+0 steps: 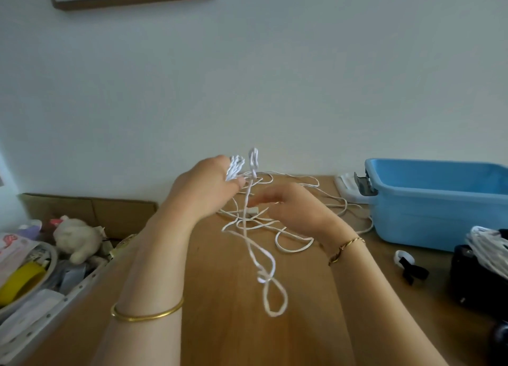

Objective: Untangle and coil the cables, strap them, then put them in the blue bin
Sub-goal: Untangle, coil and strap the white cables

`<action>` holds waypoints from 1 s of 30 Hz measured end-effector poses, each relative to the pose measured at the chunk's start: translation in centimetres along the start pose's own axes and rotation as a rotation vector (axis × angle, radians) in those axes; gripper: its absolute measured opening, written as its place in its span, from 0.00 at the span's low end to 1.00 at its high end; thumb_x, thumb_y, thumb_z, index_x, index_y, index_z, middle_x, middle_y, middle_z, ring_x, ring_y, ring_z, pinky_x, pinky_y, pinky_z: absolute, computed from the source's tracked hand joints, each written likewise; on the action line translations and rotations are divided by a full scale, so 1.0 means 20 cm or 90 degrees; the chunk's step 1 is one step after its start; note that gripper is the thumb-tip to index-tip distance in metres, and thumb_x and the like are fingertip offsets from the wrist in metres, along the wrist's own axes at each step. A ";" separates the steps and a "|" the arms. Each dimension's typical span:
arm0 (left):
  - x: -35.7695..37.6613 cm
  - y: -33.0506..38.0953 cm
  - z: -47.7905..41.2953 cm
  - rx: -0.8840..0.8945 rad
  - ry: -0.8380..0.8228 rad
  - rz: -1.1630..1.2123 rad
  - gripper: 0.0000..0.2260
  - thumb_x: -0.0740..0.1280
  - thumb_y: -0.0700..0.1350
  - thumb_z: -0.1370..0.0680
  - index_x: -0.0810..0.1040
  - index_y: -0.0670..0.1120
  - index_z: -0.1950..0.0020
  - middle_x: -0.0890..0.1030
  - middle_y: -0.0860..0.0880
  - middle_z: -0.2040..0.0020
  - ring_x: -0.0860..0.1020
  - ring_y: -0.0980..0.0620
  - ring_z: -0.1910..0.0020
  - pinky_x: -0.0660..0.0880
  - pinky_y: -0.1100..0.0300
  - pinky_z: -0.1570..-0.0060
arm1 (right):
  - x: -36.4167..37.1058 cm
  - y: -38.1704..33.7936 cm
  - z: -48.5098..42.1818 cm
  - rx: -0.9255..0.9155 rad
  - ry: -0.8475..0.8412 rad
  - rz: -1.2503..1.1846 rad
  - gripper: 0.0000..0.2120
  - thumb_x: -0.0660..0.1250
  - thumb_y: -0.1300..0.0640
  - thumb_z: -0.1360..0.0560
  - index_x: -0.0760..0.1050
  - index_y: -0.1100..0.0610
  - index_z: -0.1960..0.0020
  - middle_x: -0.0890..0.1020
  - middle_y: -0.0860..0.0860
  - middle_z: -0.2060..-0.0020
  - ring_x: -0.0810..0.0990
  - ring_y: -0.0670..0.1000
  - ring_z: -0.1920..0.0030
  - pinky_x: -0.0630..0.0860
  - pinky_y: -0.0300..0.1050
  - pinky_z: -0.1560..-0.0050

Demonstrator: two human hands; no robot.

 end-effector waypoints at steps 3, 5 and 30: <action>-0.02 0.02 0.01 0.000 0.022 -0.028 0.10 0.62 0.55 0.22 0.71 0.48 0.51 0.76 0.50 0.54 0.75 0.46 0.52 0.69 0.56 0.56 | 0.03 -0.09 0.01 -0.041 -0.031 -0.278 0.17 0.56 0.70 0.32 0.79 0.59 0.51 0.84 0.55 0.54 0.82 0.52 0.48 0.77 0.43 0.44; -0.03 0.02 0.02 -0.005 0.037 -0.058 0.11 0.60 0.55 0.21 0.71 0.49 0.48 0.75 0.49 0.52 0.75 0.44 0.50 0.67 0.57 0.56 | 0.06 -0.08 0.00 0.003 -0.060 -0.402 0.16 0.55 0.65 0.33 0.79 0.59 0.53 0.84 0.59 0.55 0.83 0.55 0.50 0.73 0.53 0.40; 0.12 0.17 0.16 0.030 -0.672 1.139 0.12 0.70 0.46 0.25 0.81 0.36 0.53 0.74 0.50 0.77 0.63 0.59 0.77 0.74 0.64 0.73 | -0.16 0.39 0.08 0.254 0.312 -0.462 0.19 0.62 0.50 0.21 0.70 0.57 0.69 0.61 0.47 0.79 0.57 0.44 0.82 0.56 0.35 0.81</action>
Point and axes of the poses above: each hand's wrist, its own z-axis away from the middle knuckle, its own x-axis out of the palm, y = z × x, the point moved 9 cm from there along -z, towards the middle knuckle
